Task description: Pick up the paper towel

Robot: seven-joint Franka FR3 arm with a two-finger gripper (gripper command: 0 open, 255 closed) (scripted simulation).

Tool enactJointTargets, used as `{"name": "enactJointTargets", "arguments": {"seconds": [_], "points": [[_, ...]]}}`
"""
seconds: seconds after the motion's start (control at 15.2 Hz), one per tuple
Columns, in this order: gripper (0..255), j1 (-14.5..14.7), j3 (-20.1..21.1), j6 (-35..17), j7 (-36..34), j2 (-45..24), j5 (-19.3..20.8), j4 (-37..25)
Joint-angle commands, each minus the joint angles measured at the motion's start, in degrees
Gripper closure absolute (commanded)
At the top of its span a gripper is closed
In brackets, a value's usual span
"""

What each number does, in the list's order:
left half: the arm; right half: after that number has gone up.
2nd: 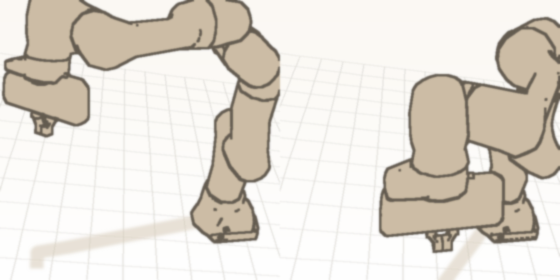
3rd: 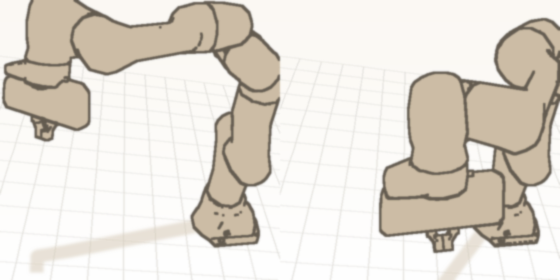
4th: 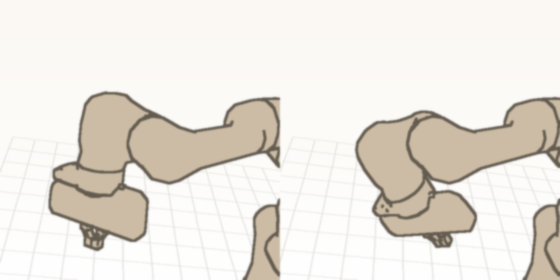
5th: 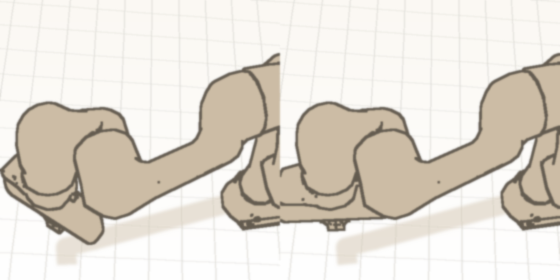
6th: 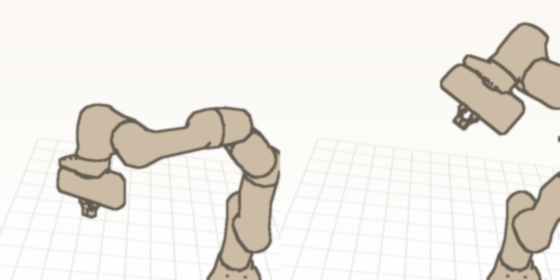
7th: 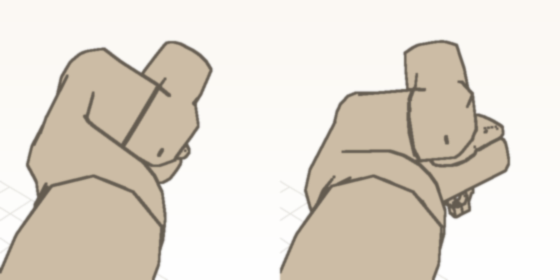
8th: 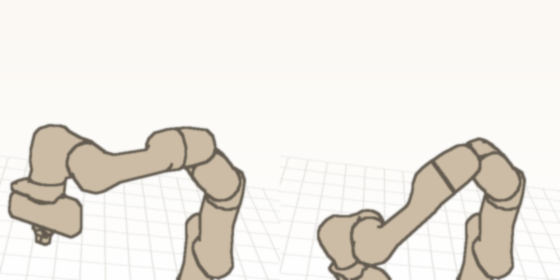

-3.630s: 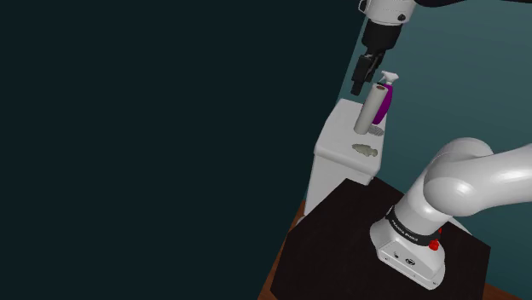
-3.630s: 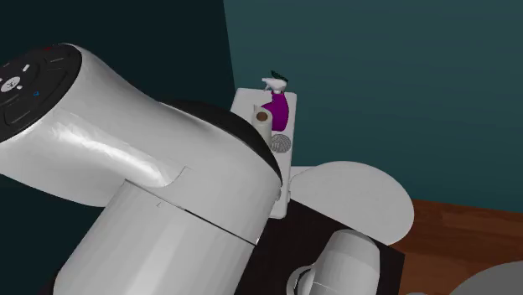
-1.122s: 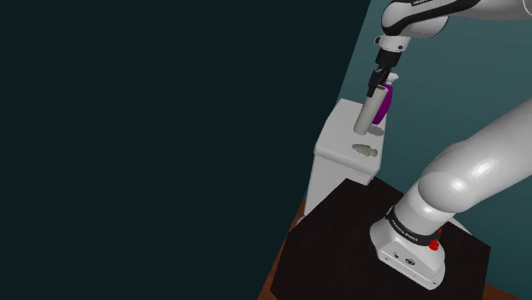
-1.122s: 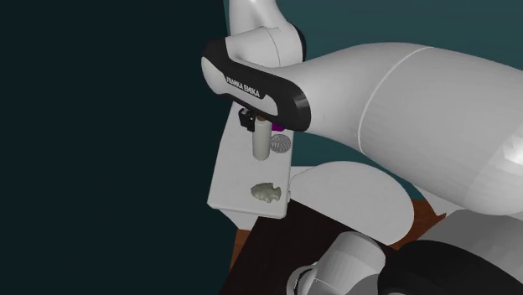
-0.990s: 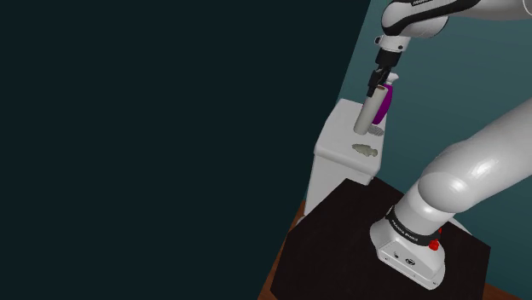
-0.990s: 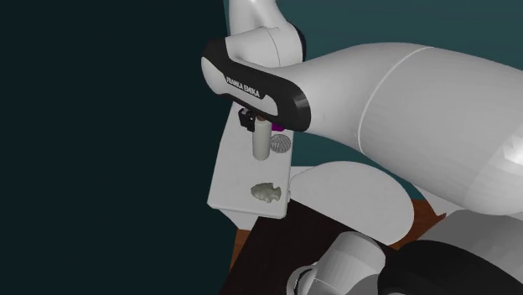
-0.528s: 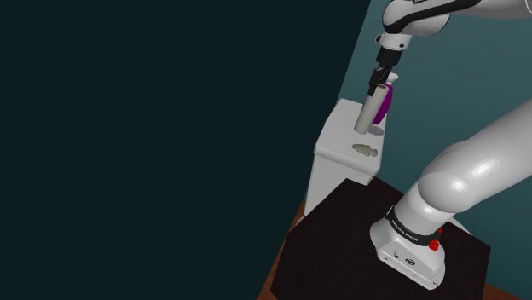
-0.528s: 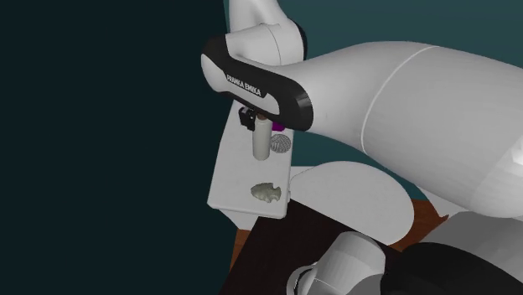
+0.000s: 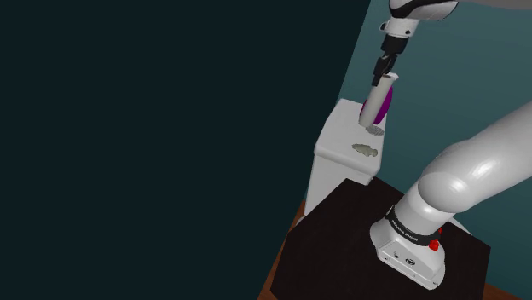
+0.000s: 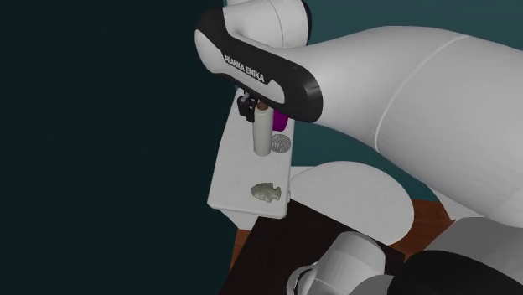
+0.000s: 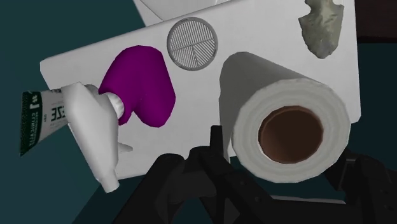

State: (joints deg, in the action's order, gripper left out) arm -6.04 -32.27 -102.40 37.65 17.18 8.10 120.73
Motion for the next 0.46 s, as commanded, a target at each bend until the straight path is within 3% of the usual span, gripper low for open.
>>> {"name": "enactJointTargets", "arguments": {"seconds": [0.0,0.4], "points": [[255,0.1,0.1,1.6,0.0,0.0,-0.1,-1.5],[255,0.2,0.5,4.7,0.0,0.1,-0.2,-4.6]]}}
